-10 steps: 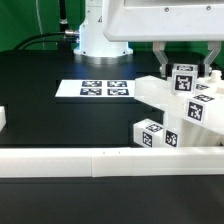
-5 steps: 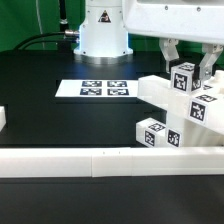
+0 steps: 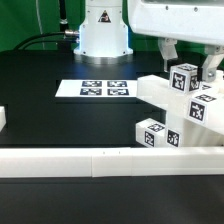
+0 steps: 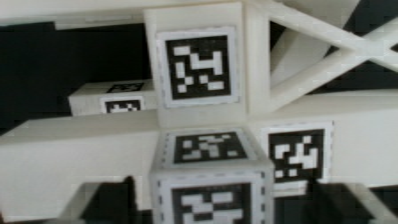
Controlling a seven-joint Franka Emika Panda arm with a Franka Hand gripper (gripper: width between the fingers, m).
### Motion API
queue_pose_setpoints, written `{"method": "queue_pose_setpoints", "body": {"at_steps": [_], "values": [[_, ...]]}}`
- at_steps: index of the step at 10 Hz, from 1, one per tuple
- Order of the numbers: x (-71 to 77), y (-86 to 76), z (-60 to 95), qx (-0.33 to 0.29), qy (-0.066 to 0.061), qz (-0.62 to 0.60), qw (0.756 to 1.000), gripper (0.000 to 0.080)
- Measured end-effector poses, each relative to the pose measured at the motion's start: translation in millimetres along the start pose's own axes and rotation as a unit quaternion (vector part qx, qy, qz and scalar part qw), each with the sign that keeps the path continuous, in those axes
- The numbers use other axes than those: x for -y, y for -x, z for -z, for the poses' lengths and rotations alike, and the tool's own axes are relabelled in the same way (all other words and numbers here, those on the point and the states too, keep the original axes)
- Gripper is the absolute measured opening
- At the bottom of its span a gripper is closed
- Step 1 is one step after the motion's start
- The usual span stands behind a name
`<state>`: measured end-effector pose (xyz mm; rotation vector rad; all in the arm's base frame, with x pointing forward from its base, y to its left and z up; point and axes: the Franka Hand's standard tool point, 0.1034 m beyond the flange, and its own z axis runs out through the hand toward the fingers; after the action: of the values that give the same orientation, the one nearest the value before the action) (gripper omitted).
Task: Assemble chair
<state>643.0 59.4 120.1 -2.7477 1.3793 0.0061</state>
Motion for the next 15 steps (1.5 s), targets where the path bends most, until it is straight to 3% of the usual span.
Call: {"method": "queue_pose_setpoints", "body": {"at_steps": [1,2,7,10,15], "values": [[1.1,-0.5,1.1,-0.001,-0.001,0.060,0.998,0.0613],[1.6,-2.1,2.1,-0.001,-0.003,0.111,0.994,0.0638],[0.4,-5.9,2.5,-0.005,-0.001,0.286,0.958,0.0649],[-2.7,-8.7,0.6,-0.007,0.000,0.430,0.903,0.0649],[-10.7,1.3,-3.1,0.024,0.011,0.526,0.850,0.0649]]}}
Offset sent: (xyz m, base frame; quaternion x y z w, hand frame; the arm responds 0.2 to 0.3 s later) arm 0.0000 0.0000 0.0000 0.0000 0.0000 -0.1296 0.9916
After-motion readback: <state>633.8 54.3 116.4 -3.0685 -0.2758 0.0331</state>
